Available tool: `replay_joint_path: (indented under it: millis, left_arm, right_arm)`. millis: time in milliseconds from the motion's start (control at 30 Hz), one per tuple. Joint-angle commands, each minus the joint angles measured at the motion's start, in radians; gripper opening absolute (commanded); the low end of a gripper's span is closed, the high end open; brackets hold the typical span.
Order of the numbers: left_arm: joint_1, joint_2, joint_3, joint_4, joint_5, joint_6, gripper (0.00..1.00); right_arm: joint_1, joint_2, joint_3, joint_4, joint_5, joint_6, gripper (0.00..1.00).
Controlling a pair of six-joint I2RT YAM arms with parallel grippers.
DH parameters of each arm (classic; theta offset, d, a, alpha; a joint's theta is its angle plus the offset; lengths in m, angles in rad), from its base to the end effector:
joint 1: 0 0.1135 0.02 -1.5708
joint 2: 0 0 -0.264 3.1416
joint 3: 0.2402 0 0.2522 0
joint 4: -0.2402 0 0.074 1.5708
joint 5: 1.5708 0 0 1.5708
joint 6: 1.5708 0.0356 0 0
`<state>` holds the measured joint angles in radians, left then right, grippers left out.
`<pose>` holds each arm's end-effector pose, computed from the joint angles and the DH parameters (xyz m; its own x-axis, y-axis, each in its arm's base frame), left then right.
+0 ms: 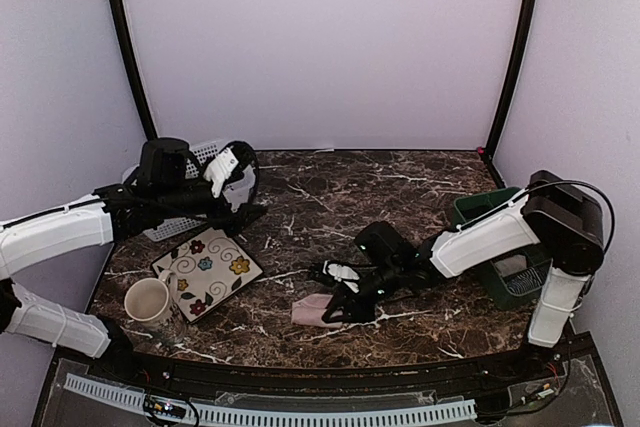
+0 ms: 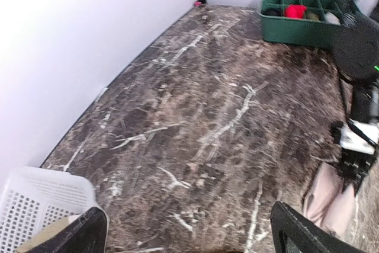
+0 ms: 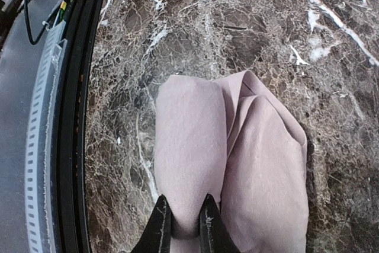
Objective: Roll the underwear
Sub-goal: Roll the underwear at the center of the board.
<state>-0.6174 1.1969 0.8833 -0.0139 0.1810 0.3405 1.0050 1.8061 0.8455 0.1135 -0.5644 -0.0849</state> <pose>0.2232 -0.1664 0.3057 -0.0106 0.4104 -0.9118 0.7554 0.6008 0.2616 0.1662 0.2972 0.1259 -0.3237 -0.6434 -0.6938 -0.9339 0.0998 0.3432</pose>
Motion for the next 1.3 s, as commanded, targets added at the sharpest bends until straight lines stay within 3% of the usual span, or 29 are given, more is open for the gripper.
replay_joint_path:
  millis: [0,133,167,200,267,533,833,967,1267]
  left_arm:
    - [-0.175,-0.068,-0.145,0.068,-0.057,0.058,0.99]
    - [-0.284,0.006,-0.184,0.029,-0.059,0.09,0.95]
    - [-0.309,0.017,-0.209,0.051,-0.049,0.101,0.94]
    - [-0.424,0.07,-0.311,0.201,-0.031,0.165,0.89]
    - [-0.46,0.131,-0.311,0.228,-0.049,0.196,0.84]
    - [-0.495,0.346,-0.267,0.331,-0.037,0.281,0.67]
    - [-0.495,0.45,-0.223,0.369,-0.002,0.29,0.55]
    - [-0.495,0.49,-0.192,0.294,0.007,0.269,0.38]
    - [-0.48,0.503,-0.138,0.082,0.089,0.192,0.14]
  right_arm:
    - [-0.042,0.092,0.017,-0.069,-0.158,0.099,0.0]
    - [-0.071,0.145,0.041,-0.071,-0.233,0.141,0.0]
    - [-0.076,0.152,0.041,-0.07,-0.238,0.147,0.0]
    - [-0.088,0.167,0.028,-0.053,-0.241,0.156,0.0]
    - [-0.094,0.177,0.028,-0.056,-0.241,0.158,0.0]
    - [-0.104,0.197,0.035,-0.057,-0.245,0.154,0.0]
    - [-0.106,0.195,0.032,-0.061,-0.246,0.149,0.0]
    - [-0.108,0.18,0.032,-0.062,-0.235,0.141,0.0]
    - [-0.122,0.0,0.004,-0.041,-0.043,0.112,0.4]
